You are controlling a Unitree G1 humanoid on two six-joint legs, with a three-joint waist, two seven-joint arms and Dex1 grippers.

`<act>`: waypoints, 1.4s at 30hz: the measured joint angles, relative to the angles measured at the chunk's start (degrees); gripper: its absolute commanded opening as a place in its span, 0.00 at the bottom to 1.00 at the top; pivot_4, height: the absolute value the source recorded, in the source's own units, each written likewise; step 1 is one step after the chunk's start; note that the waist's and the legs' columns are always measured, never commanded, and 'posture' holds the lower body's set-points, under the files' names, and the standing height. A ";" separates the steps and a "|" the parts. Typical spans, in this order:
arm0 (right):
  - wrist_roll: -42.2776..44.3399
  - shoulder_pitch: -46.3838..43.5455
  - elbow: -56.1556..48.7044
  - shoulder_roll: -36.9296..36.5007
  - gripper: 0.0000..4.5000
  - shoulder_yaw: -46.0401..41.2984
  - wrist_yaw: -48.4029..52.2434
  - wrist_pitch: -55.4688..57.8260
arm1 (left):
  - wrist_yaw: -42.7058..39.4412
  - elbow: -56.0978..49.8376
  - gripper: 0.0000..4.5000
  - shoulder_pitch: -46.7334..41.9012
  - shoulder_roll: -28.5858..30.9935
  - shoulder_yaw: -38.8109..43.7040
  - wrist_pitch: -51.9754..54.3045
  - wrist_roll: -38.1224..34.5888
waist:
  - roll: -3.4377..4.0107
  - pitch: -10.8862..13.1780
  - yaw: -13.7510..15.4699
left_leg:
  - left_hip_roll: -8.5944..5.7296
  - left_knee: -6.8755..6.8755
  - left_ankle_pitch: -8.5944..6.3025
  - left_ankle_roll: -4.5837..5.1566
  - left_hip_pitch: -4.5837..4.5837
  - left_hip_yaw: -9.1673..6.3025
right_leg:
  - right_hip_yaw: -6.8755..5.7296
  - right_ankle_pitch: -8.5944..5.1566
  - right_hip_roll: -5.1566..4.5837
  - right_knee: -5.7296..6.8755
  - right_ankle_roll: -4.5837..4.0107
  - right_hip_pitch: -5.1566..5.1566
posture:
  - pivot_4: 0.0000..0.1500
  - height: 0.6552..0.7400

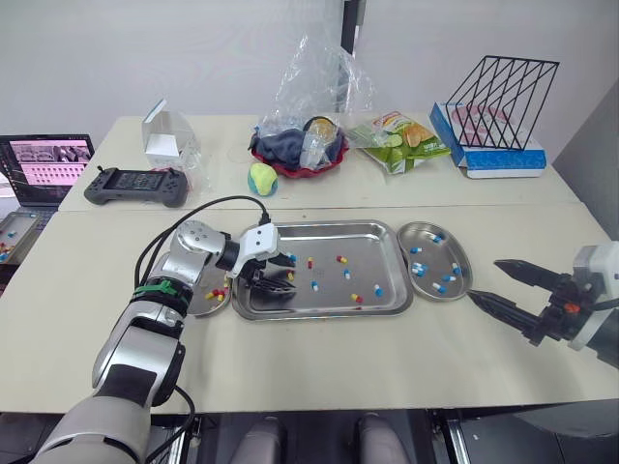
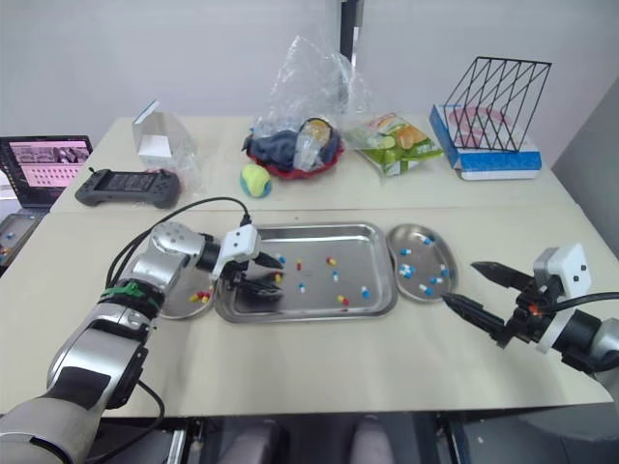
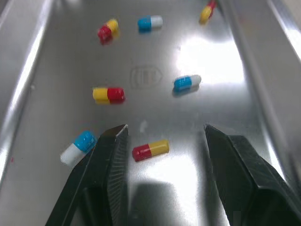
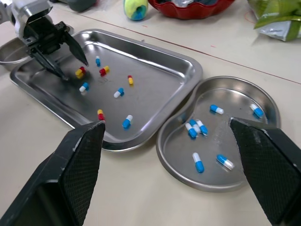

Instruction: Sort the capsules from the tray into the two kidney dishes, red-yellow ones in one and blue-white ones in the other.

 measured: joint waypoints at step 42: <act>-4.34 -8.66 4.66 -0.08 0.98 6.50 1.10 -0.18 | -5.40 -12.39 0.07 -2.19 9.68 6.26 10.91 -3.28 | 0.01 0.00 -1.24 | 0.01 0.04 0.03 -0.05 0.01 -0.10 | -0.02 0.00 0.02 0.13 0.02 0.00 | 1.00 1.00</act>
